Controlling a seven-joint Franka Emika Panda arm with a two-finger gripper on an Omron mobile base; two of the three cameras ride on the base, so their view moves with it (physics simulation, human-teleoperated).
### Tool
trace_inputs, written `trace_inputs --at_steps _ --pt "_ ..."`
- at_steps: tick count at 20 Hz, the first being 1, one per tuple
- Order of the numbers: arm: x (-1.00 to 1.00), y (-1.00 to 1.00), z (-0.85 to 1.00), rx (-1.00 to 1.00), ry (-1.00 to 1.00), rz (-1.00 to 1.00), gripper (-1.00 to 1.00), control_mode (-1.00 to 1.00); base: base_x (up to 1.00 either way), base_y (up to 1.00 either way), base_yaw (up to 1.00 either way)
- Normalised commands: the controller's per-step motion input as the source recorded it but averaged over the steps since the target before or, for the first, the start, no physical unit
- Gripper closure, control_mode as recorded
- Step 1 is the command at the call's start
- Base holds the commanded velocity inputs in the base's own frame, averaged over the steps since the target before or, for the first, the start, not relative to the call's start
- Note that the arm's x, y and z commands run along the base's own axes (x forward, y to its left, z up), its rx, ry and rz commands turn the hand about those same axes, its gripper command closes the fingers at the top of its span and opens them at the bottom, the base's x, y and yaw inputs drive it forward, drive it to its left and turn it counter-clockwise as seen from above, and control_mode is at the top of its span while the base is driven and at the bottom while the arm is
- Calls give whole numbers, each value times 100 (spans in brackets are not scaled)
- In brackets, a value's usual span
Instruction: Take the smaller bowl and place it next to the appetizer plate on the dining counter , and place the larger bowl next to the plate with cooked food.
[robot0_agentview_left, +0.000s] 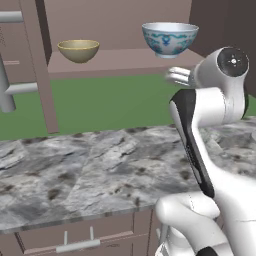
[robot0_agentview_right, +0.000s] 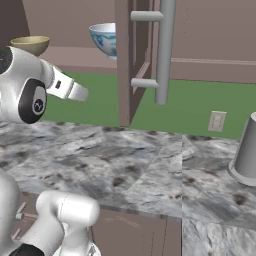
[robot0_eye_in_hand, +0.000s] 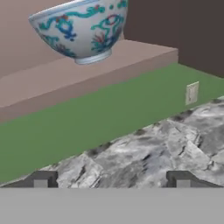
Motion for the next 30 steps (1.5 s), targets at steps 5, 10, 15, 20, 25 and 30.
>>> trace_inputs --at_steps 5,10,15,20,25,30 --pt "-10 0 91 24 -36 -5 -100 -100 0 0 0" --pt "0 0 76 25 -11 4 -100 -100 0 0 0" --pt "0 -12 58 12 -2 1 -100 -100 0 0 0" --pt "9 -30 10 2 0 0 -100 -100 0 0 0" --pt "30 -12 -1 0 1 0 -100 -100 0 0 0" --pt "66 0 -13 0 13 0 -100 -100 0 0 0"
